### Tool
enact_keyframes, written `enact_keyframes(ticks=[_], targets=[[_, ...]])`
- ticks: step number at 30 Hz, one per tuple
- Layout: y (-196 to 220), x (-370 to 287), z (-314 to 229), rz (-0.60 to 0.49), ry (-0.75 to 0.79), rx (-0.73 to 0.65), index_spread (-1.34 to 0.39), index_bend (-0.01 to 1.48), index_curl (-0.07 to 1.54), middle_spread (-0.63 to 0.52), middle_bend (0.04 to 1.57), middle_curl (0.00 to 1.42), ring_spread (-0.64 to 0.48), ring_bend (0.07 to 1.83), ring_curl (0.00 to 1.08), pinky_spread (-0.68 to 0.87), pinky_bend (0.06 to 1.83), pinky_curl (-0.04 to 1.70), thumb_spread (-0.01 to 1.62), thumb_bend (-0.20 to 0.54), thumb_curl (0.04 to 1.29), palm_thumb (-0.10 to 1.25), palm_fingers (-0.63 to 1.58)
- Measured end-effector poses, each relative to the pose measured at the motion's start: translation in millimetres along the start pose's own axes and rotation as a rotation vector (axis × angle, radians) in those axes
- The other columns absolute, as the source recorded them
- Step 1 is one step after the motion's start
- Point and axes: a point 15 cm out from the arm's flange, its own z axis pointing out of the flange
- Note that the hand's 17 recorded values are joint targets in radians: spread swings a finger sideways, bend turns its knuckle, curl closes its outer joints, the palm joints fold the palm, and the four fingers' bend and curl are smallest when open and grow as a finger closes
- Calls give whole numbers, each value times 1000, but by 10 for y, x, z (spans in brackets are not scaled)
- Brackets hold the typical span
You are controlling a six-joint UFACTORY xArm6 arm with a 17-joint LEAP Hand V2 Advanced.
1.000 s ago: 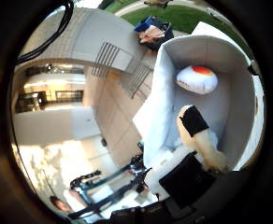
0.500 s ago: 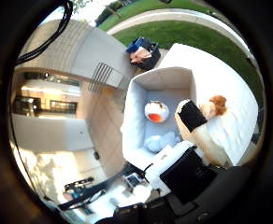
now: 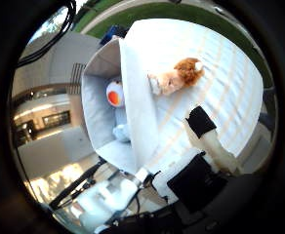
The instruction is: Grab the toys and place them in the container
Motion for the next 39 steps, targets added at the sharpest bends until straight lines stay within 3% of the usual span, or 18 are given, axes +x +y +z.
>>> enact_keyframes(ticks=[19,21,24,25,29,32,34,39], targets=[[-401,-256,858,-40,54,-213,-246,194,266,-15,189,343,222,373,296,364,507,199,1100,-29,432,765,112],[-396,-284,926,-50,59,-240,-218,217,280,-23,204,347,221,375,296,363,458,184,1100,-29,427,765,196],[-379,-309,925,-51,61,-252,-208,255,285,-45,306,379,220,423,293,368,413,149,1101,-26,425,768,508],[-368,-303,902,-50,63,-251,-256,231,275,-72,426,427,168,582,330,351,438,139,1096,-25,424,777,831],[-275,-328,839,-44,53,-271,-345,128,253,-120,667,552,121,925,470,346,516,156,1087,-20,427,804,1101],[-185,-337,694,-34,53,-272,-446,174,234,-162,838,670,58,1128,589,354,772,227,1077,-6,452,868,1162],[-166,-329,577,-26,63,-250,-517,240,242,-183,908,730,20,1181,635,339,992,300,1085,24,490,955,1200],[12,-220,125,29,89,-174,-643,370,274,-207,1021,827,-34,1259,696,284,1278,427,1114,24,547,1006,1129]])
